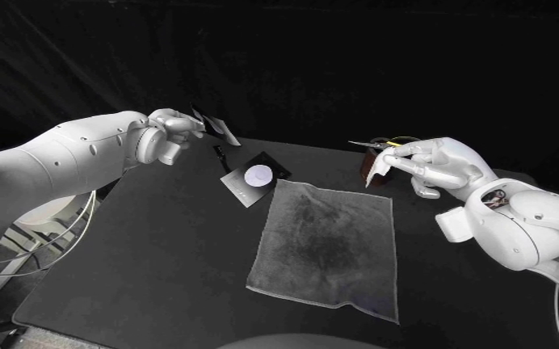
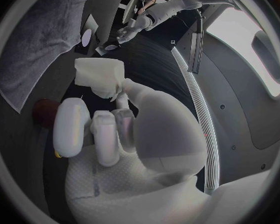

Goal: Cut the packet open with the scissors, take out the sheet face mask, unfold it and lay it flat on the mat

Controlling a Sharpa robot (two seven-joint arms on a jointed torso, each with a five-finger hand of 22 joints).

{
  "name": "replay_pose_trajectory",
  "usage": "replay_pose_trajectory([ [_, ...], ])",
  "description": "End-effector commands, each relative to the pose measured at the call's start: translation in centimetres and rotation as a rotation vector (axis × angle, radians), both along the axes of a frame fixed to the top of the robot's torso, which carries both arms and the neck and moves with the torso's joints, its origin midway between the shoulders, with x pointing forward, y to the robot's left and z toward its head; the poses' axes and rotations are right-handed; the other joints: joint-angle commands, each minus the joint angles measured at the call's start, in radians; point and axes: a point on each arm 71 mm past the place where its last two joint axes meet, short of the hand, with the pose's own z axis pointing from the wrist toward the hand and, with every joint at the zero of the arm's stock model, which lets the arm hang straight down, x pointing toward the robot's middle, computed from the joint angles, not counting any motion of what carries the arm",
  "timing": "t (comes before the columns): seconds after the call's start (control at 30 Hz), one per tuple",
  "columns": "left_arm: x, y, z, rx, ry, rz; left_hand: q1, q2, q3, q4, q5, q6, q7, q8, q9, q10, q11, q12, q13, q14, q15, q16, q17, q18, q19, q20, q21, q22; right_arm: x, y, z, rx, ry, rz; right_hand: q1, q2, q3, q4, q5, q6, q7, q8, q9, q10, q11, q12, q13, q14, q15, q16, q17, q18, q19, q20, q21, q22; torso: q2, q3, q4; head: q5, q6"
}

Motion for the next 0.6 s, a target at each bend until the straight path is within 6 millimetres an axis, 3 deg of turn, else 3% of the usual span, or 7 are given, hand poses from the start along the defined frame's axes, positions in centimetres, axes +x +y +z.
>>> replay_pose_trajectory([
  [0.03,-0.2,0.4,-0.3,-0.013,0.012,0.049,0.001,0.012,0.006,0.002,0.003,0.009,0.001,0.003,0.099,0.006,-0.003,0.001,0.001,0.006,-0.001,0.005,-0.001,-0.008,-0.001,-0.001,0.001,-0.001,0.0,0.2,0.0,-0.007,-0.007,0.021,-0.001,0.008,0.06,-0.054,0.003,0.006,0.001,0.006,0.031,0.087,-0.007,-0.004,0.213,0.106,-0.006,0.003,0.263,-0.002,0.004,-0.004,-0.004,0.176,-0.001,0.0001,0.0009,0.005,-0.005],
  [0.33,-1.1,0.5,-1.2,-0.062,0.109,0.037,-0.009,0.009,0.012,0.004,0.003,0.005,0.004,0.0,0.1,0.002,-0.001,-0.004,-0.001,0.003,0.0,0.001,-0.014,-0.007,-0.005,-0.001,-0.003,-0.007,0.1,0.1,-0.3,-0.013,0.001,0.018,-0.001,0.008,0.06,-0.054,0.003,0.006,0.001,0.006,0.031,0.087,-0.007,-0.004,0.213,0.106,-0.006,0.003,0.263,-0.002,0.004,-0.004,-0.004,0.176,0.0,0.0006,-0.0009,0.014,-0.009],
  [0.6,-2.3,0.4,-2.1,-0.102,0.272,-0.003,-0.05,0.005,0.011,0.025,0.003,-0.034,0.02,-0.017,0.102,-0.031,0.014,-0.021,-0.005,-0.003,0.013,-0.004,-0.019,0.003,-0.041,0.006,-0.037,-0.055,0.2,0.1,-0.6,-0.024,0.005,0.008,-0.004,0.009,0.062,-0.056,0.003,0.005,0.001,0.007,0.032,0.087,-0.006,-0.006,0.212,0.106,-0.006,0.003,0.263,-0.001,0.003,-0.004,-0.006,0.175,0.0,0.0016,-0.0008,0.017,-0.014],
])
